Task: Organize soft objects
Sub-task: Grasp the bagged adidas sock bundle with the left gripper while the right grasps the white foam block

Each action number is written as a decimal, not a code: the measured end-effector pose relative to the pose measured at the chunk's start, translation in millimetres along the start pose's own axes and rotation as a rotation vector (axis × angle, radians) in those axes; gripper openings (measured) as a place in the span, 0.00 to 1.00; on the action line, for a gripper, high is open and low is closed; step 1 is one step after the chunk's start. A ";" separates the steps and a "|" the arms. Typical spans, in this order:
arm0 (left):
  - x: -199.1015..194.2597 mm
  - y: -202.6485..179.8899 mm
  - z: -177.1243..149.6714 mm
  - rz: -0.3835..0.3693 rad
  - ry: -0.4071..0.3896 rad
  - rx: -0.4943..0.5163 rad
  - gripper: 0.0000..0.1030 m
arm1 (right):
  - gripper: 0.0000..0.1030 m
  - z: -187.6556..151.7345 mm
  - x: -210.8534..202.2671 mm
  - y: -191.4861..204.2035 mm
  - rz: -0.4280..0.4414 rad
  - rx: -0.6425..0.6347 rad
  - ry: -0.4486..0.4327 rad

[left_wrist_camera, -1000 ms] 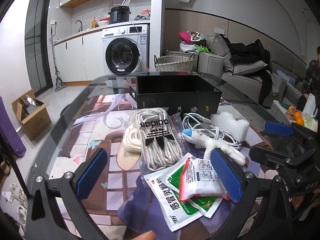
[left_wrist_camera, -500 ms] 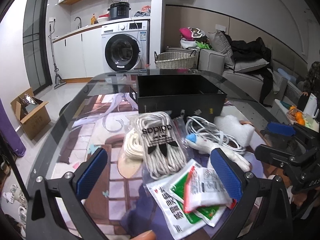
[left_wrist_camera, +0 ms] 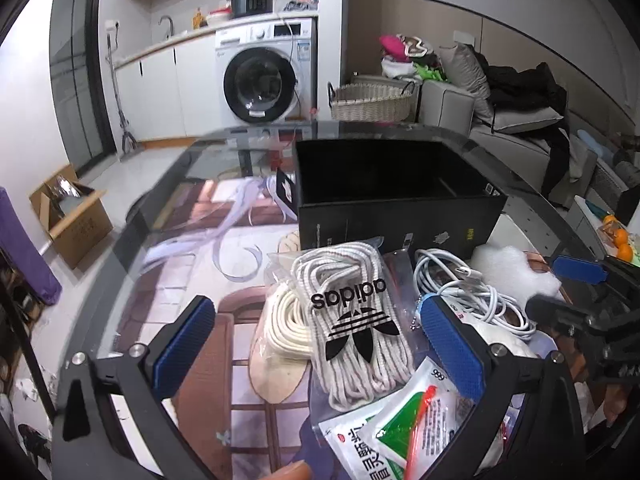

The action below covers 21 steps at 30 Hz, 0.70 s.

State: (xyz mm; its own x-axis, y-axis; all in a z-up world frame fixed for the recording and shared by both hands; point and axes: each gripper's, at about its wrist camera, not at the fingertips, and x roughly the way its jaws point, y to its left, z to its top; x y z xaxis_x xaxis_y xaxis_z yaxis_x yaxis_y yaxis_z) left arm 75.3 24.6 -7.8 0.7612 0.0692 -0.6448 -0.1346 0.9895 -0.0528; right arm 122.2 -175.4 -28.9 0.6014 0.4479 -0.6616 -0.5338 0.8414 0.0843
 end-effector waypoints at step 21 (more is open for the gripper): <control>21.4 1.9 2.5 -0.019 0.063 -0.008 0.69 | 0.33 8.4 28.3 -13.5 -0.031 0.009 0.059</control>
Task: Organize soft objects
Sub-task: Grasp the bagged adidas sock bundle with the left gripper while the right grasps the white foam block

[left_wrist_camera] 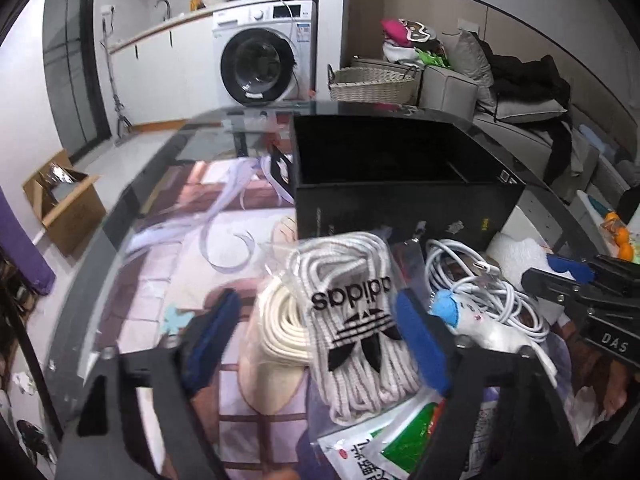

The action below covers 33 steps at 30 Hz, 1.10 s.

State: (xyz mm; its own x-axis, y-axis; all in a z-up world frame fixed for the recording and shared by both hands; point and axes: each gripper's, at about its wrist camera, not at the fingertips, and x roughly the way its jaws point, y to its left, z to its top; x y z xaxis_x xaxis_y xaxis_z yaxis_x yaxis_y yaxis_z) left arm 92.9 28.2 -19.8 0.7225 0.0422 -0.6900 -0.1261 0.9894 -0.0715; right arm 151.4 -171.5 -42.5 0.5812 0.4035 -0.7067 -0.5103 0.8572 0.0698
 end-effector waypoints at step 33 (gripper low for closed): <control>-84.7 -0.4 5.4 -0.072 -0.255 0.029 0.11 | 0.23 -7.7 -68.8 39.2 0.035 -0.081 -0.216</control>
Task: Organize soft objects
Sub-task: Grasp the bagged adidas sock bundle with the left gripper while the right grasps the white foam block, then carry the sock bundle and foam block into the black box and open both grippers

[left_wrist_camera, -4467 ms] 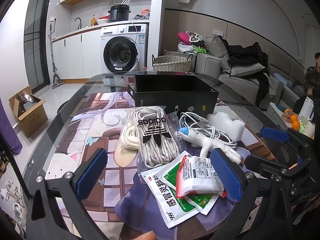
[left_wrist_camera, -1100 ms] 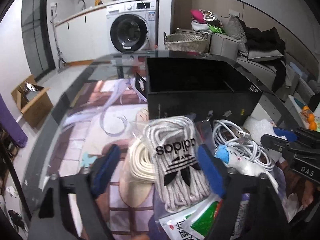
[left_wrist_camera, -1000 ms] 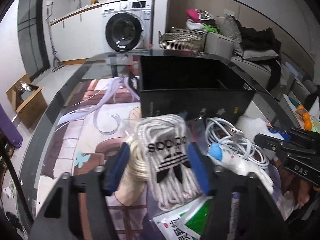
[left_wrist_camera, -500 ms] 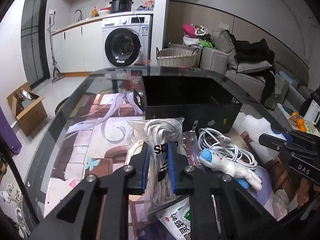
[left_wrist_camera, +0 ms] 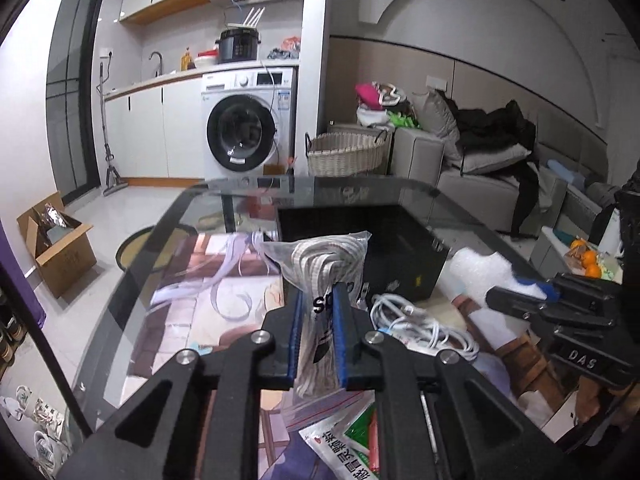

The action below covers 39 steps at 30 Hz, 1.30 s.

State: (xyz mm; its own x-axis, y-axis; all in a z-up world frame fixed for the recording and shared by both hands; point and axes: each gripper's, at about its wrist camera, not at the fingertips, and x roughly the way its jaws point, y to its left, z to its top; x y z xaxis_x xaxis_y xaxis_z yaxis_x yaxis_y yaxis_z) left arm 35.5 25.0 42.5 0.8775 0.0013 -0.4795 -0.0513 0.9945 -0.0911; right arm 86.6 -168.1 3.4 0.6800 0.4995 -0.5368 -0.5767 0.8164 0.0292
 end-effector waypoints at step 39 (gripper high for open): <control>98.5 2.0 67.7 -0.032 -0.020 0.009 0.11 | 0.22 94.6 91.6 -15.3 0.006 0.009 -0.001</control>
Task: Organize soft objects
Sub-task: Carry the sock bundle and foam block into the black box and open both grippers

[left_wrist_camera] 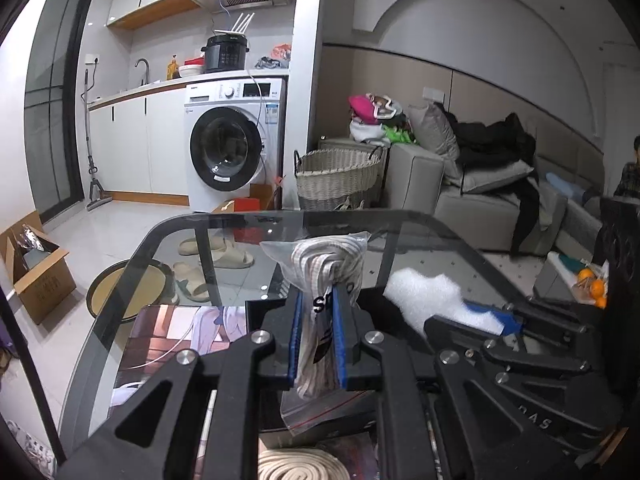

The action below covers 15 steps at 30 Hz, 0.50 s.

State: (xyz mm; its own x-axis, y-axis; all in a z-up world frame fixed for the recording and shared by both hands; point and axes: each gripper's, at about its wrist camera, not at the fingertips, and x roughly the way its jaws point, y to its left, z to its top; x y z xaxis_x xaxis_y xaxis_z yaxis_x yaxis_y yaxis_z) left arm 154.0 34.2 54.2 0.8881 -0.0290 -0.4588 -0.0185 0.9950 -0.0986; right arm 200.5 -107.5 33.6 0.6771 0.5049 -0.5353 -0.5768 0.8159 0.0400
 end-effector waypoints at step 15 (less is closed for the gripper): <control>33.2 -1.3 -11.4 0.006 0.117 0.033 0.12 | 0.23 1.3 40.0 -8.4 -0.030 0.002 0.049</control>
State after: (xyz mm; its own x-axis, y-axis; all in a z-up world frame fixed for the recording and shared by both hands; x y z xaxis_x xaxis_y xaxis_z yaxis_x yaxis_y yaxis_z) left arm 178.3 30.8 29.0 0.8283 -0.0325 -0.5593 -0.0065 0.9977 -0.0675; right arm 233.0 -93.8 13.0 0.6705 0.4660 -0.5773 -0.5561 0.8308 0.0248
